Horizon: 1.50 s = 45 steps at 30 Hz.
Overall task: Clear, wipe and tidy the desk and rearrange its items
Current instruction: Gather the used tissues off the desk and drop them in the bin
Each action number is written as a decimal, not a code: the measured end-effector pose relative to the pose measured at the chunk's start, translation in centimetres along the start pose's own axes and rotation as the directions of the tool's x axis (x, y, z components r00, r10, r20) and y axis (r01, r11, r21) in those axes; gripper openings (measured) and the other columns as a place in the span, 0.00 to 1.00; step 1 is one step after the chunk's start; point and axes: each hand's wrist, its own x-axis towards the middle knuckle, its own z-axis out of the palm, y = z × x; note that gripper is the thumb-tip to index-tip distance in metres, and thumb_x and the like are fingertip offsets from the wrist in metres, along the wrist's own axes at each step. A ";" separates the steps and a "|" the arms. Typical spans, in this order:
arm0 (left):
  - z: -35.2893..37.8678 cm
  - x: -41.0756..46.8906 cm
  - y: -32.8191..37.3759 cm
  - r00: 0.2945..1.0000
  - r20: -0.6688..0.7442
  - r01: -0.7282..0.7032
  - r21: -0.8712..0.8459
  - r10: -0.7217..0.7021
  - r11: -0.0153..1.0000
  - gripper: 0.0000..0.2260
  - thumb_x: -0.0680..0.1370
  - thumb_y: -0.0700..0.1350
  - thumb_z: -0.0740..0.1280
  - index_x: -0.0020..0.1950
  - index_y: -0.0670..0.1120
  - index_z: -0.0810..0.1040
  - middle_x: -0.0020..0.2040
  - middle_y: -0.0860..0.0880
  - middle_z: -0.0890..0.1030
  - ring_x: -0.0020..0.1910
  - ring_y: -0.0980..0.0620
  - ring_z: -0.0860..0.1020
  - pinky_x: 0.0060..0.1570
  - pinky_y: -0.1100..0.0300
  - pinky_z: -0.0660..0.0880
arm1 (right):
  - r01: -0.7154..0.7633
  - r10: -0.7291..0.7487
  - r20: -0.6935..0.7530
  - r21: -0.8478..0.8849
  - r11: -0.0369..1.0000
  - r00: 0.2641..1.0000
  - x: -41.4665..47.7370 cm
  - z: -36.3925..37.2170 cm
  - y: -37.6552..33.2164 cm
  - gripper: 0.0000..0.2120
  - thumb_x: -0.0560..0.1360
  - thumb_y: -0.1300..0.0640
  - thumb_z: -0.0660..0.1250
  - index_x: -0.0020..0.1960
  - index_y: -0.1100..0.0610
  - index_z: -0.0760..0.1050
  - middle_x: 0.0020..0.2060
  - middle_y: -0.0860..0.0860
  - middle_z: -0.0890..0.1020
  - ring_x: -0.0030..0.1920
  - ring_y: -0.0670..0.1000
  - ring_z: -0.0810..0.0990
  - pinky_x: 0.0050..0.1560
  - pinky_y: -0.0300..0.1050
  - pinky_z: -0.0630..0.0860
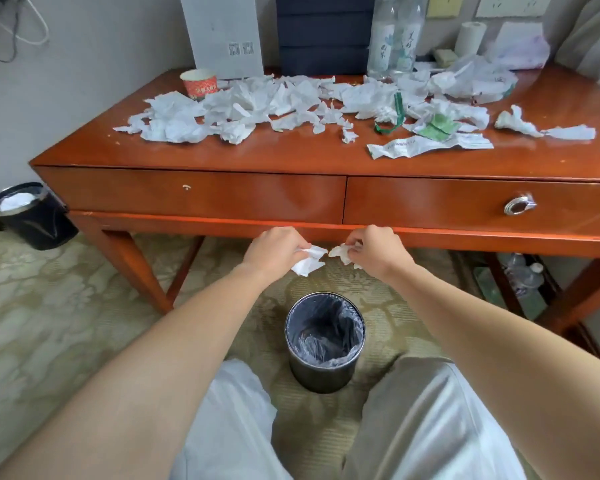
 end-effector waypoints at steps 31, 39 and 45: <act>26.1 5.4 -7.2 0.771 0.636 -0.050 -0.009 0.044 0.999 0.28 0.84 0.49 0.57 0.81 0.43 0.52 0.81 0.46 0.55 0.80 0.49 0.48 0.78 0.49 0.43 | -0.184 0.191 0.580 -0.071 0.980 0.792 7.4 25.4 12.6 0.16 0.78 0.55 0.61 0.63 0.45 0.77 0.57 0.51 0.82 0.55 0.55 0.79 0.52 0.46 0.76; 20.9 2.7 -5.1 0.800 0.598 -0.081 0.050 0.035 0.996 0.27 0.84 0.48 0.57 0.81 0.43 0.52 0.81 0.47 0.55 0.80 0.50 0.48 0.77 0.47 0.43 | -0.135 0.145 0.535 -0.058 0.989 0.832 4.8 21.5 10.1 0.15 0.79 0.56 0.59 0.62 0.47 0.77 0.55 0.51 0.82 0.53 0.54 0.78 0.47 0.46 0.75; 15.7 0.1 -3.0 0.829 0.557 -0.097 0.055 0.050 0.994 0.26 0.84 0.47 0.57 0.81 0.44 0.53 0.81 0.48 0.54 0.80 0.50 0.47 0.78 0.47 0.43 | -0.093 0.114 0.475 -0.067 0.993 0.873 1.8 17.2 7.6 0.16 0.77 0.56 0.60 0.62 0.46 0.78 0.57 0.49 0.82 0.56 0.54 0.79 0.56 0.49 0.78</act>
